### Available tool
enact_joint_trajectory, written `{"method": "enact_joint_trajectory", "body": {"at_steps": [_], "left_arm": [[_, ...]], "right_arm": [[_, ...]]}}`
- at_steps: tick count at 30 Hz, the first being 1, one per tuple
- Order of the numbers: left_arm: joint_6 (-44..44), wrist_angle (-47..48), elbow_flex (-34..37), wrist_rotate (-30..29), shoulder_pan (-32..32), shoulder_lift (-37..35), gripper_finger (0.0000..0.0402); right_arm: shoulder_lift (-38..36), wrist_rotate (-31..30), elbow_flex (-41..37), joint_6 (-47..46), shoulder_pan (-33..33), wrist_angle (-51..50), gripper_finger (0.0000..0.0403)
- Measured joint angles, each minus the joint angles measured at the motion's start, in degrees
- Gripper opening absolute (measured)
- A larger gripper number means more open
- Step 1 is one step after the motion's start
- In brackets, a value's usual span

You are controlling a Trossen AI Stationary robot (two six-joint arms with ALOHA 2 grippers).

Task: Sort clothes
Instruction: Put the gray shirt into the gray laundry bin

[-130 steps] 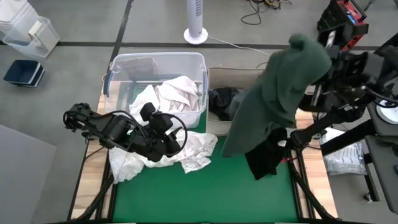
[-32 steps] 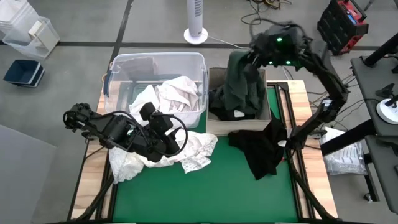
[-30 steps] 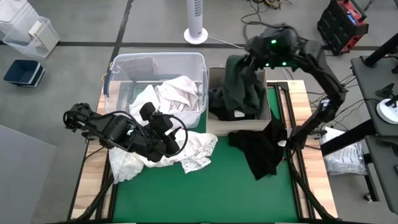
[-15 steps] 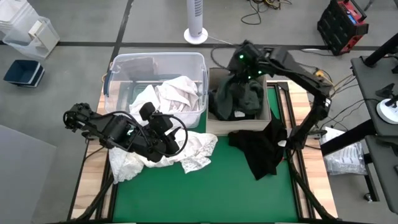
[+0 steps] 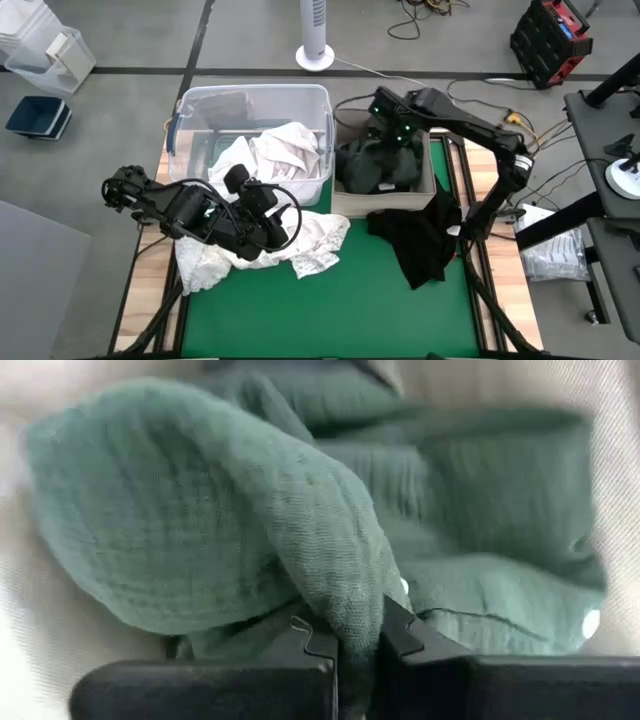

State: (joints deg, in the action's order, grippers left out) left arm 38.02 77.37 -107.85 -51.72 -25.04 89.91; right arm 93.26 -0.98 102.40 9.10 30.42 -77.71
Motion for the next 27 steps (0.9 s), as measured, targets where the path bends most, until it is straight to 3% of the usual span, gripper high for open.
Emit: {"method": "enact_joint_trajectory", "body": {"at_steps": [8,18,27], "left_arm": [[0.0,0.0,0.0,0.0,0.0,0.0,0.0210],[0.1,0.1,0.0,0.0,0.0,0.0,0.0210],[0.2,0.0,0.0,0.1,0.0,0.0,0.0210]], "right_arm": [[-0.3,0.0,-8.1,0.1,2.1,0.9,0.0009],[1.0,0.0,-16.8,1.3,2.2,8.9,0.0009],[3.6,0.0,-21.0,2.2,2.2,13.9,0.0009]]}}
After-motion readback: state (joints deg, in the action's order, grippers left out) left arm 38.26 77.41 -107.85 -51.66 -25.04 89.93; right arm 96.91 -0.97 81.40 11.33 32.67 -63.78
